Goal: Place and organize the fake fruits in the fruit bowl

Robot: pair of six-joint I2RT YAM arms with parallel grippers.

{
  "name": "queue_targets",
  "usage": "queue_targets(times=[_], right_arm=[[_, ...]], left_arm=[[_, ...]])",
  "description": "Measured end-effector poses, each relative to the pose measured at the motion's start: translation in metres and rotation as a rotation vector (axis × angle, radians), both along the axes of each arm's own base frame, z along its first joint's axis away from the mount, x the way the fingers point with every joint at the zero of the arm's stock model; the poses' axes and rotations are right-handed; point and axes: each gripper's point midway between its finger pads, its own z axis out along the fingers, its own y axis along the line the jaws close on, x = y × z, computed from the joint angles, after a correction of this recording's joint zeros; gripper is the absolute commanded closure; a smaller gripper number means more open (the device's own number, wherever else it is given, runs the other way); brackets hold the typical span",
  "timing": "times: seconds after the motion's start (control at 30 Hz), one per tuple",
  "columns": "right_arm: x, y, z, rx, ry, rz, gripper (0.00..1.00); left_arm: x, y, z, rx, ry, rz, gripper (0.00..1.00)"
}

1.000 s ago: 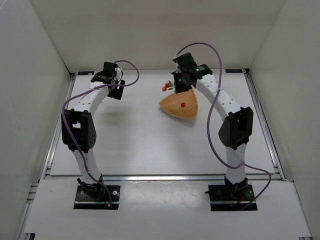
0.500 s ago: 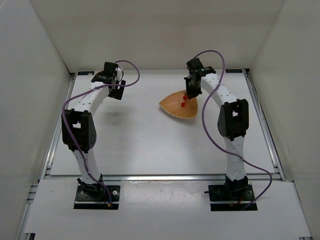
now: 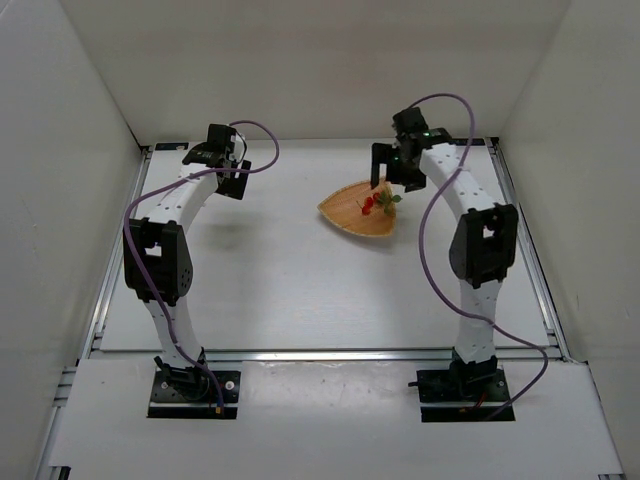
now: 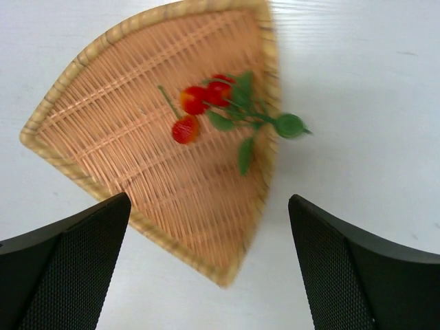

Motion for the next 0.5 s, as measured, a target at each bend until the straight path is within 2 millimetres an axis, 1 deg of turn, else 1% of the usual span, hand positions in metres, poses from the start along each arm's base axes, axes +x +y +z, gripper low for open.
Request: queue_targets(times=[0.03, 0.1, 0.13, 0.2, 0.27, 0.3, 0.33, 0.4, 0.47, 0.5], right_arm=[[-0.002, -0.008, 0.009, 0.013, -0.011, -0.02, 0.0], [-0.005, -0.034, 0.032, 0.042, -0.043, -0.076, 0.0], [-0.009, -0.052, 0.042, 0.054, -0.058, -0.112, 0.0], [-0.017, -0.093, 0.058, 0.073, -0.088, -0.202, 0.0], [-0.03, -0.138, 0.061, 0.077, -0.089, -0.306, 0.0], [-0.036, -0.157, 0.058, 0.078, -0.082, -0.349, 0.0], [-0.046, -0.179, 0.05, 0.079, -0.065, -0.404, 0.0], [-0.065, -0.209, 0.028, 0.086, -0.01, -0.488, 0.0], [-0.086, -0.228, 0.001, 0.1, 0.058, -0.561, 0.0], [-0.097, -0.234, -0.011, 0.102, 0.097, -0.587, 0.0]], left_arm=[[0.0, 0.0, 0.0, 0.0, 0.0, 0.0, 0.01], [0.0, 0.0, 0.0, 0.001, 0.0, 0.0, 0.01], [0.0, 0.0, 0.0, 0.001, 0.0, 0.001, 0.01], [0.0, 0.0, 0.0, 0.002, 0.001, 0.001, 0.01], [-0.001, 0.001, -0.001, 0.005, 0.002, 0.003, 0.01], [-0.001, 0.001, -0.002, 0.006, 0.004, 0.004, 0.01], [-0.001, 0.002, -0.002, 0.008, 0.005, 0.005, 0.01], [-0.002, 0.002, -0.002, 0.009, 0.005, 0.005, 0.01], [-0.001, 0.002, -0.002, 0.012, 0.004, 0.007, 0.01], [-0.002, 0.003, -0.002, 0.013, 0.005, 0.008, 0.01]])
